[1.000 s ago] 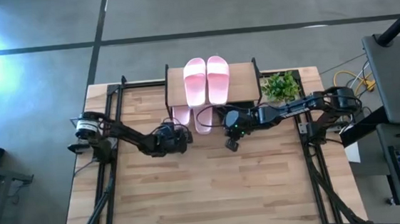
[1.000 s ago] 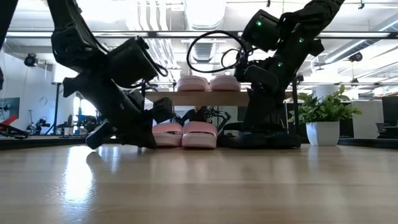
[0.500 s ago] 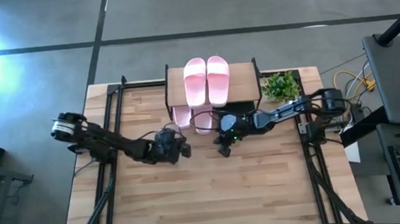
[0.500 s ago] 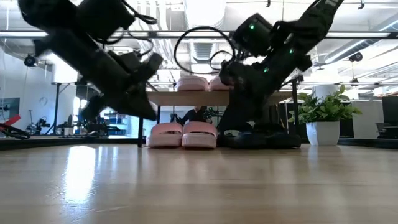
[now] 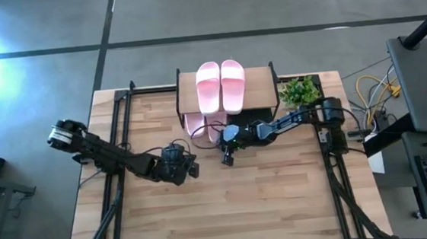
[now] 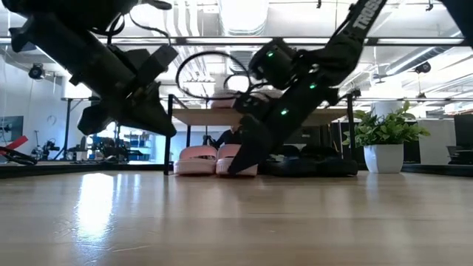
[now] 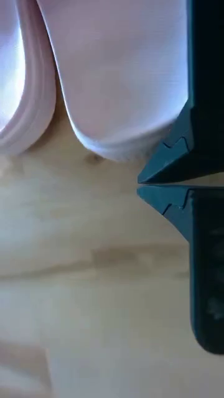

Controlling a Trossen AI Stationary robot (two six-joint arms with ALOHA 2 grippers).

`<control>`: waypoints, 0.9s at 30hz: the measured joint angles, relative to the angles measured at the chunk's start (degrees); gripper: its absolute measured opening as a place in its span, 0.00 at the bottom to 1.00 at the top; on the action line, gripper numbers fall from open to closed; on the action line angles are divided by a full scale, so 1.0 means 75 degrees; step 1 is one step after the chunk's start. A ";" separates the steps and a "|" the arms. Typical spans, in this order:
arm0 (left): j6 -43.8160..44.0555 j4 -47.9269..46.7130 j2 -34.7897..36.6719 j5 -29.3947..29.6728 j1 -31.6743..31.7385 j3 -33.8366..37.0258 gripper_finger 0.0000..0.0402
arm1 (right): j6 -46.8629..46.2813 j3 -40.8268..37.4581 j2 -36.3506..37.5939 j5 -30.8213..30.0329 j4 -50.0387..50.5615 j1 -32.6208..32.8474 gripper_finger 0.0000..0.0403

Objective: Pick and place slides into the shelf
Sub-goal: Adjust the slippers under the shelf

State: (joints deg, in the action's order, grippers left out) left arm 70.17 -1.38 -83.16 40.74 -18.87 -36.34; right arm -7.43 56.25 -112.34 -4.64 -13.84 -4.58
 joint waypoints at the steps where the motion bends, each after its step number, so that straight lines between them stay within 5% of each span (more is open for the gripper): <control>1: -0.0003 0.0045 0.0002 -0.0005 0.0000 -0.0002 0.00 | 0.0016 0.0141 -0.0120 -0.0026 0.0059 -0.0057 0.02; 10: -0.0007 0.0039 0.0001 -0.0025 -0.0087 0.0000 0.00 | 0.0077 0.1301 -0.0398 -0.0268 0.1268 -0.0538 0.02; 18: -0.0061 0.0039 -0.0002 -0.0022 -0.0091 0.0009 0.00 | -0.0396 0.1685 -0.0186 0.2429 0.2286 -0.0436 0.02; 27: -0.1002 0.0272 -0.0545 0.0273 0.0273 0.0031 0.00 | -0.0668 0.0042 0.2014 0.0839 0.2391 0.0030 0.02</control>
State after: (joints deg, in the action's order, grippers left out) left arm 62.66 0.66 -87.25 42.79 -16.83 -36.10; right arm -12.44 56.57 -97.23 1.65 4.10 -4.35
